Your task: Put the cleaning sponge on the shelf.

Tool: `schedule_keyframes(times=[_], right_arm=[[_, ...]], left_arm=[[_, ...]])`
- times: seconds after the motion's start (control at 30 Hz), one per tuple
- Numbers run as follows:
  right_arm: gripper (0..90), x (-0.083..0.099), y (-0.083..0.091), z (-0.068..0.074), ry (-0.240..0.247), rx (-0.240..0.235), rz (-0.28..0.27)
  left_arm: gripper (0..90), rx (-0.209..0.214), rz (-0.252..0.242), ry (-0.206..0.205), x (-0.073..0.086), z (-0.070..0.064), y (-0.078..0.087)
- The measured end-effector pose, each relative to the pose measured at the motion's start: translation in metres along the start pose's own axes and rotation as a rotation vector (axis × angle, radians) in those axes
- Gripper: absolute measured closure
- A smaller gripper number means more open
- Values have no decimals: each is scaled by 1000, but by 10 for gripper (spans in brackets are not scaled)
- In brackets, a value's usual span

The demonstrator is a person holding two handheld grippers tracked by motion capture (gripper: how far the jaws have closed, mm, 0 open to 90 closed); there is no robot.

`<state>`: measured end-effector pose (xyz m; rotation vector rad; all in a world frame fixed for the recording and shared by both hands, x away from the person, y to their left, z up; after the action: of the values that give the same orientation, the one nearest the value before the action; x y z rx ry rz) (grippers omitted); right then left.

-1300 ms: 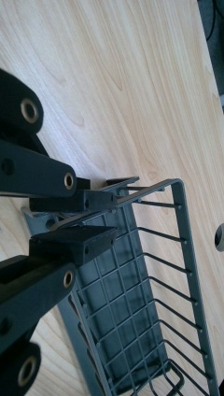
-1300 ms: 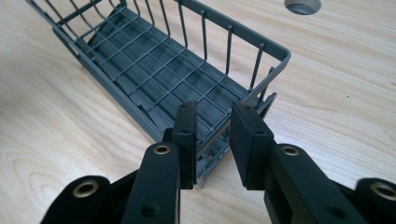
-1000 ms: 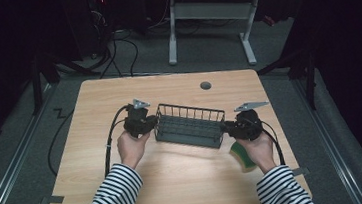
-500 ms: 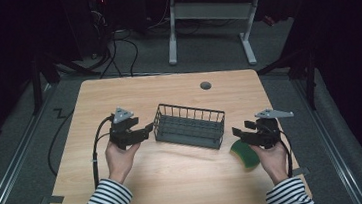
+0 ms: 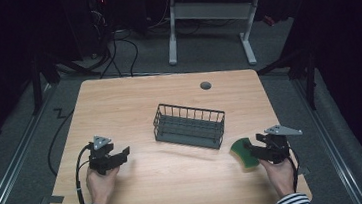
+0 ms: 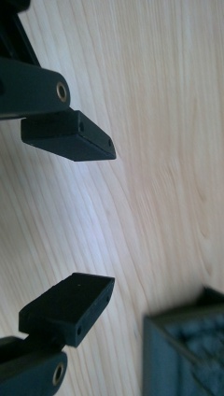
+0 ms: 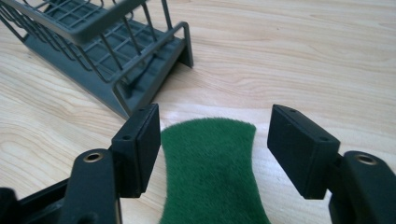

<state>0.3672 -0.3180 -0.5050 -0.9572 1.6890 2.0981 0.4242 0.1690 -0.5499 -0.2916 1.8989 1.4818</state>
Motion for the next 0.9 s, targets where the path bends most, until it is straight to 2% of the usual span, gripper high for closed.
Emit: schedule_keyframes(times=[0.1,0.23,0.3,0.5,0.73,0.9], right_arm=[[354,4,-3,-1,4,11,11],[345,7,-6,0,24,34,26],[318,9,-10,1,42,44,44],[267,15,-15,6,62,43,72],[203,23,-22,9,73,38,120],[202,26,-29,6,69,50,163]], left_arm=[[323,-53,32,-17,5,10,-5],[318,-75,46,-6,12,19,-10],[303,-82,32,-7,17,22,-9],[277,-89,38,-13,19,20,-8],[277,-50,23,24,19,23,-7],[277,-47,24,23,19,24,-6]])
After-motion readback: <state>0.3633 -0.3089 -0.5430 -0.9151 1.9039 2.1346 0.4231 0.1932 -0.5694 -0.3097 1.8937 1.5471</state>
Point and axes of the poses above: each handheld gripper's, and its own axes: y roughly backward along the jaws, x roughly out of its underside, z roughly to its left, the point moved 5 cm from there along -y, roughly forward along the jaws, and after that the axes turned 10 degrees about z, right-handed, at the moved point
